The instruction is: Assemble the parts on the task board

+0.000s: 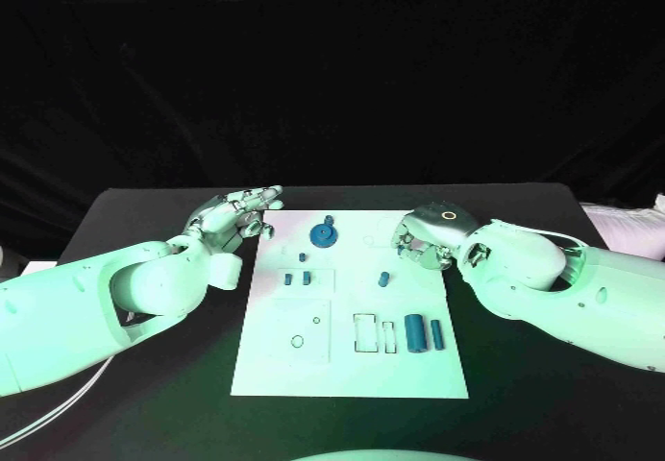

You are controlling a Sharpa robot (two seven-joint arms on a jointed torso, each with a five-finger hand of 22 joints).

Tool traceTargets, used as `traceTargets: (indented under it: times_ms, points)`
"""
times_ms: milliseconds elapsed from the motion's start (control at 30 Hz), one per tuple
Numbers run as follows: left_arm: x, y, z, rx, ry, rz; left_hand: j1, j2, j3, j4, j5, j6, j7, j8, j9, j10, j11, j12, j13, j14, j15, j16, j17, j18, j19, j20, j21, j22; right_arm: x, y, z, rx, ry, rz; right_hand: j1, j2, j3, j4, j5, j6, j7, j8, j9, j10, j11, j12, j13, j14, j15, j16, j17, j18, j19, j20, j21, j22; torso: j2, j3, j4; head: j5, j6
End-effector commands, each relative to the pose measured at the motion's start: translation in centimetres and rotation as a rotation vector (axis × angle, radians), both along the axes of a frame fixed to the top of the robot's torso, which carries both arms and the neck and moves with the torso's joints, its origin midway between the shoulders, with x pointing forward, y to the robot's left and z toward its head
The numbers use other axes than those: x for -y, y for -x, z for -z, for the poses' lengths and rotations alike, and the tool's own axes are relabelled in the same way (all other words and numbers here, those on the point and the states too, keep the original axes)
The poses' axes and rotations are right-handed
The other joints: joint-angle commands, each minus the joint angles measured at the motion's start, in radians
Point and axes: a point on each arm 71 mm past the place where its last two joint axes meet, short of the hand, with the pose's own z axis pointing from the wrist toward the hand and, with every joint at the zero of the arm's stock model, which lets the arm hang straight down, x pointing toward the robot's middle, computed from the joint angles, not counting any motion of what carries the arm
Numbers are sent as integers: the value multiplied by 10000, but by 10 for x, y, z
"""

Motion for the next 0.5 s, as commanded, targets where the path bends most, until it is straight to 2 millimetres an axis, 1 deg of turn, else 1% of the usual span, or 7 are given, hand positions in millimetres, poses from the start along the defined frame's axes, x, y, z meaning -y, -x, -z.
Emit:
traceTargets:
  times_ms: [33, 100, 167, 233, 300, 400, 500]
  points:
    - [2, 1, -1, 39, 20, 196, -43, 82, -16, -67, 38, -135, 20, 34, -2, -164, 11, 93, 22, -106, 18, -59, -49, 187, -122, 16, -134, -84, 0, 4, -5, 204, -63, 10, -168, -60, 65, 3, 42, 82, -15, 66, 20, 186, -91, -6, -18, 600, -52, -31, -17, 11, 936, -60, 42, 2334, 0, -4, -14, 32, -15]
    - [2, 1, -1, 33, -4, 156, -47, 82, -27, -91, 39, -264, 71, 23, -6, -359, 66, 143, 28, -269, 65, -168, -312, 228, -259, 49, -424, -317, -1, 7, -7, 200, -101, -45, -190, -69, 65, 1, 35, 85, -15, 65, 23, 189, -91, -8, -22, 600, -52, -26, -14, 11, 937, -61, 44, 2336, 4, -3, -19, 45, -12]
    - [1, 1, -1, 31, -17, 133, -52, 91, -39, -106, 37, -324, 94, 43, 1, -457, 94, 217, 44, -393, 91, -247, -522, 239, -320, 74, -514, -384, -3, 11, -10, 238, -189, -141, -210, -75, 66, 0, 28, 90, -16, 65, 26, 192, -91, -9, -26, 599, -53, -28, -19, 10, 939, -61, 46, 2340, -2, 1, -19, 56, -5]
    - [1, 1, -1, 32, -16, 132, -54, 96, -43, -110, 36, -339, 99, 53, 4, -485, 99, 247, 51, -418, 97, -250, -552, 240, -330, 81, -519, -386, -6, 15, -13, 305, -321, -280, -210, -75, 66, 0, 28, 90, -16, 65, 26, 192, -91, -9, -26, 599, -53, -28, -19, 10, 939, -61, 46, 2340, -8, -1, -19, 65, -5]
    - [1, 2, -1, 32, -13, 140, -56, 104, -47, -115, 37, -356, 104, 69, 8, -517, 106, 286, 60, -444, 103, -248, -577, 242, -342, 90, -525, -388, -12, 20, -18, 390, -511, -494, -219, -79, 67, -2, 26, 92, -15, 64, 27, 192, -92, -10, -28, 597, -54, -38, -32, 12, 935, -61, 40, 2331, 2, -2, -5, 79, 2]
    - [2, 2, -1, 36, -1, 158, -58, 115, -50, -119, 37, -367, 107, 87, 12, -543, 108, 328, 69, -461, 108, -240, -595, 244, -350, 97, -529, -389, -27, 31, -24, 477, -839, -972, -222, -81, 68, -4, 26, 91, -15, 63, 27, 191, -92, -11, -29, 597, -54, -37, -31, 13, 934, -62, 38, 2327, 8, 8, 7, 157, -17]
    - [2, 2, -1, 47, 21, 189, -69, 117, -58, -120, 36, -377, 110, 101, 15, -564, 112, 361, 76, -477, 112, -237, -616, 246, -355, 102, -531, -390, -41, 38, -27, 468, -1030, -1373, -228, -87, 69, -9, 25, 90, -14, 61, 28, 188, -92, -14, -32, 597, -55, -38, -34, 14, 932, -62, 34, 2323, 9, 4, 11, 270, -48]
